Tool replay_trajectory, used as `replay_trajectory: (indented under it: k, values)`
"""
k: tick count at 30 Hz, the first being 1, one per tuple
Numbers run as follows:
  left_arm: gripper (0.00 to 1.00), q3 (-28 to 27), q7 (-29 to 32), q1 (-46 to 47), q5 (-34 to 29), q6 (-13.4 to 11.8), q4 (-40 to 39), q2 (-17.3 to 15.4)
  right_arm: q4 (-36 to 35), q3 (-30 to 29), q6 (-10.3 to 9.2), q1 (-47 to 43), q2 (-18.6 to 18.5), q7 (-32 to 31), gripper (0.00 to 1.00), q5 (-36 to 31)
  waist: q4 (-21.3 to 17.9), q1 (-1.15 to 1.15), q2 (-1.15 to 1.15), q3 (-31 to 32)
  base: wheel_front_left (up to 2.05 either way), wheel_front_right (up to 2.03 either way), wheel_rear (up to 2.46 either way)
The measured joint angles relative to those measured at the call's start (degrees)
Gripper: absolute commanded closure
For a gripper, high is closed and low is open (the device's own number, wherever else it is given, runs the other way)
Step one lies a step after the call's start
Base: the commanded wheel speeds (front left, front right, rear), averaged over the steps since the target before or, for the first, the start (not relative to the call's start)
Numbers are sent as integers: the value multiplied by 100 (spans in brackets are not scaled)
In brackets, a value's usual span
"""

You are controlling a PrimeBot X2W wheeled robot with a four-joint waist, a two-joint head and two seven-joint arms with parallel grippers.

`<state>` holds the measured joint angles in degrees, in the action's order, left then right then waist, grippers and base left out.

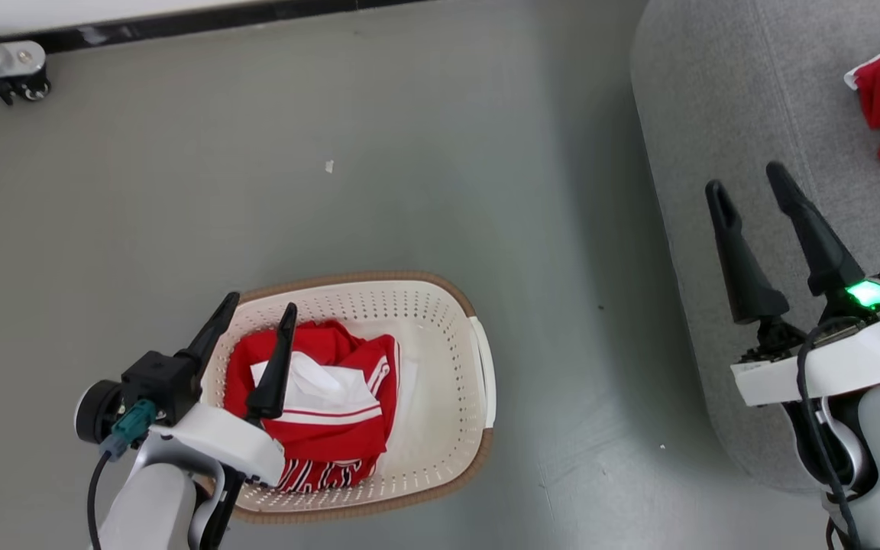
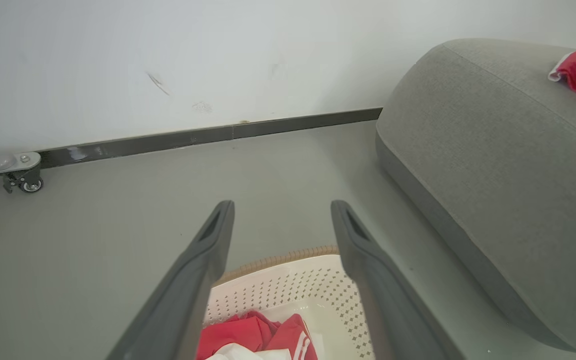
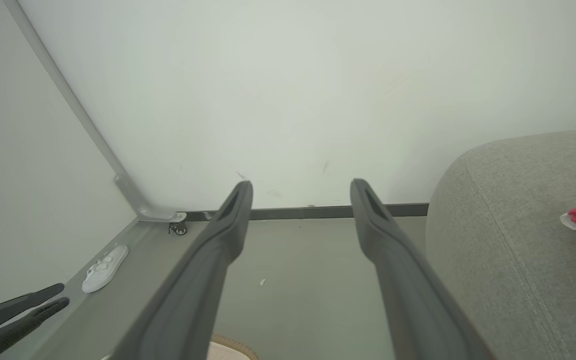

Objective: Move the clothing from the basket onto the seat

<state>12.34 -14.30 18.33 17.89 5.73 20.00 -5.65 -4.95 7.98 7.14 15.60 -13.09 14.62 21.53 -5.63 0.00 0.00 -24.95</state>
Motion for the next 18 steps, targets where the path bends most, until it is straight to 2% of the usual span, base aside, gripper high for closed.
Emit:
replay_trajectory:
  k: [18]
  values:
    - [0,144,0,702,-190,48,895,-63,-162,-125,1,500,57,0,0,70,-257,0,0,-776,0,0,0]
